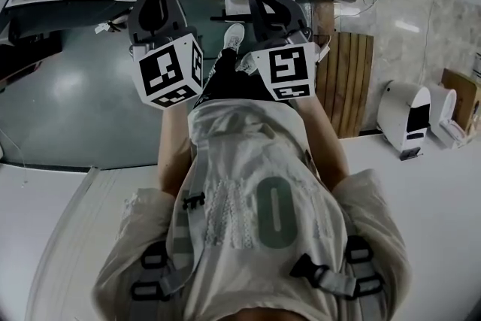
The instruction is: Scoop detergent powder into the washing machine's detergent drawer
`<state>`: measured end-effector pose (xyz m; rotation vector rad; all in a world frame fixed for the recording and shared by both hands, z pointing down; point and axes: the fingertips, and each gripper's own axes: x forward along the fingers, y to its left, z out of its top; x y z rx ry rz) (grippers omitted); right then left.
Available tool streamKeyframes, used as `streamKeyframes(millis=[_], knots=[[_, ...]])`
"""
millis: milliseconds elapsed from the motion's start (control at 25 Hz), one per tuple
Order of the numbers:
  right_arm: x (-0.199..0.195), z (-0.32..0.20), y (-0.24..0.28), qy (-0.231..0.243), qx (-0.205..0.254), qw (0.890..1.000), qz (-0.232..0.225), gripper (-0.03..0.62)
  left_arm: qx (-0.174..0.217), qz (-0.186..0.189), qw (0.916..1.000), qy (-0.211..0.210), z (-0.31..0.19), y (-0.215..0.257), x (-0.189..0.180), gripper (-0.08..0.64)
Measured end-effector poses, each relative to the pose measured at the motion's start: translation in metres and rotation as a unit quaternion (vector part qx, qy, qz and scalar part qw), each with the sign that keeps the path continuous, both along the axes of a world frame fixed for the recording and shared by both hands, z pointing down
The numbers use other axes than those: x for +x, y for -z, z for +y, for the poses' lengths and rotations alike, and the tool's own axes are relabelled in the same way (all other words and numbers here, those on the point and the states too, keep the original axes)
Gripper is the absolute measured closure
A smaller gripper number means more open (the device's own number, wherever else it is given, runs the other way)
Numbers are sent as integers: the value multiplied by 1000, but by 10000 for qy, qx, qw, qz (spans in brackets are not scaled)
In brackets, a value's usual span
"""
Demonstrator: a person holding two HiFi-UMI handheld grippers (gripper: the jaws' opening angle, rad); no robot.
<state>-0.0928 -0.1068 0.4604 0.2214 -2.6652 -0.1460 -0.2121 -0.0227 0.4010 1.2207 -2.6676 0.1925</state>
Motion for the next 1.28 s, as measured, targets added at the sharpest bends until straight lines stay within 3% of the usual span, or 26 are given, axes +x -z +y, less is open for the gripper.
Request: streamKeyframes(millis=[120,320,400,560,680,800,1280], knots=[[-2,7,-7,364,967,9938,415,581,-29,53,10000,26,1,-6,0,540],[0,16,-20,923,2286,9628,1111,582,-28,70,10000,61,3,-7,0,540],[2,17,-25,1174,2790,9441,1306,582,-30,80,9999,79,4,-7,0,540],[4,18,-36,1738,3893,8896,1640,582,-35,111,9999,104,7,-11,-1,540],[6,16,-42,1994,4251,8661,1718,581,-43,132,9998,121,9,-14,-3,540],[7,14,-43,2102,4385,8566,1724,581,-58,164,9998,130,10,-17,-2,540],[4,24,-45,2351,4387,8499,1730,581,-31,170,9998,131,9,-17,-7,540]])
